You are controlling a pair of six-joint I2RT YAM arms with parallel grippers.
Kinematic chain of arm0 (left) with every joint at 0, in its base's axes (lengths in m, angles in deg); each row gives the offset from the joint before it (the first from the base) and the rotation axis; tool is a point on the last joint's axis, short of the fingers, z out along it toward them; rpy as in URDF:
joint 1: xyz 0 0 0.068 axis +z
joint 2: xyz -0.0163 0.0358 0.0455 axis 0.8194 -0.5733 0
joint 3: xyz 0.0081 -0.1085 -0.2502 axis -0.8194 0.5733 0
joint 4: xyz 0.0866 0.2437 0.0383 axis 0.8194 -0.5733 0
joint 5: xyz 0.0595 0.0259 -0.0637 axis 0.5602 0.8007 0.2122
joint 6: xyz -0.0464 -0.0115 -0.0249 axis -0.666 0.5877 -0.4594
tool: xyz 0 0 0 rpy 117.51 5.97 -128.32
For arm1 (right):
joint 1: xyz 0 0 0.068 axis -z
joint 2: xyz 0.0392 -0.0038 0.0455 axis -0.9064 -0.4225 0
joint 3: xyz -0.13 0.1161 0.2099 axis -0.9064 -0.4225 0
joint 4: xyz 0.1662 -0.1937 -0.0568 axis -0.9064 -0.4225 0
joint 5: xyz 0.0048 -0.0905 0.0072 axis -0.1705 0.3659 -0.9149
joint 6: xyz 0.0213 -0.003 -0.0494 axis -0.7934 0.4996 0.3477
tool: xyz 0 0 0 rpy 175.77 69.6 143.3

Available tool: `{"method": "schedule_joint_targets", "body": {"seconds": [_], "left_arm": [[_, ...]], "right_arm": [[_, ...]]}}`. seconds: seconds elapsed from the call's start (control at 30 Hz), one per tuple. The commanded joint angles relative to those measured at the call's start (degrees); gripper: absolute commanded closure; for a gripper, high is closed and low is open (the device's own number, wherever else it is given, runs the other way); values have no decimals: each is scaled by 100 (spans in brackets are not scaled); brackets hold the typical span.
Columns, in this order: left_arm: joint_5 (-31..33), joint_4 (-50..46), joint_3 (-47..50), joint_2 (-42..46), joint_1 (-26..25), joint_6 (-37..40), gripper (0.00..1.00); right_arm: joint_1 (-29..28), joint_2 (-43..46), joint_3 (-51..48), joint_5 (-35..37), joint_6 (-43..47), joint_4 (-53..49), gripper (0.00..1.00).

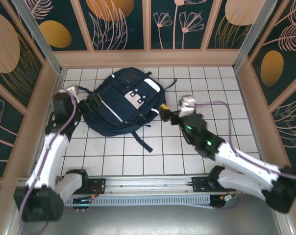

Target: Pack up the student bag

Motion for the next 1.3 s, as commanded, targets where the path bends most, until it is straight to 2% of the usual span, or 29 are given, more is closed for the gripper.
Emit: {"method": "schedule_joint_targets", "body": {"seconds": [0.0,0.07,0.13,0.17,0.2,0.3,0.4,0.47,0.53,0.6,0.67,0.7,0.73,0.8,0.87,0.9,0.97,1.27], "left_arm": [[773,2508,1444,830,-12,875,1],[1716,3493,2214,1199,-12,1220,1],[2244,4589,2900,1145,-16,1701,1],[2298,4983,3090,997,-14,1854,1],[2307,5371,3275,778,-16,2113,1],[2374,5563,3251,89,-8,2362,1],[1894,6244,3326,-423,-5,2477,1],[1817,6889,3502,-763,-3,2400,1],[1790,7357,3561,-1172,-3,2327,1],[1779,7403,3461,-1495,-7,2252,1],[1731,7711,3473,-1824,1,2126,1],[1568,8189,3571,-2067,-7,2119,1],[1408,8269,3552,-2261,-2,2185,1],[1154,8531,3482,-2703,-6,2299,1],[1132,9001,3443,-3317,-5,2307,1],[1206,9345,3422,-3497,-7,2238,1],[1249,8267,3105,-3264,-7,2283,1],[1445,8121,2959,-3334,10,2148,1]], "right_arm": [[623,843,-1324,-5,1949,2649,1],[1185,1137,-1498,162,1761,2344,1],[1776,1242,-1556,479,1276,1626,1],[2149,1223,-1589,468,971,1328,1],[2593,1172,-1647,155,645,1034,1],[3628,812,-2175,-1039,245,1406,1],[4015,28,-2569,-1077,359,2458,1],[4268,-627,-2553,-1461,408,3022,1],[4436,-1375,-2520,-1815,398,3731,1],[4540,-2162,-2465,-1960,414,4534,1],[4616,-2670,-2287,-2255,438,4960,1],[4602,-2888,-2113,-2273,586,4971,1],[4604,-3045,-1929,-2308,695,4787,1],[4658,-3586,-1848,-2292,694,5150,1],[4874,-4241,-2105,-2424,519,6391,1],[4915,-4106,-2092,-2302,410,6171,1],[4958,-4113,-2002,-2425,405,5962,1],[4901,-4101,-1882,-2162,367,5716,1]]}}
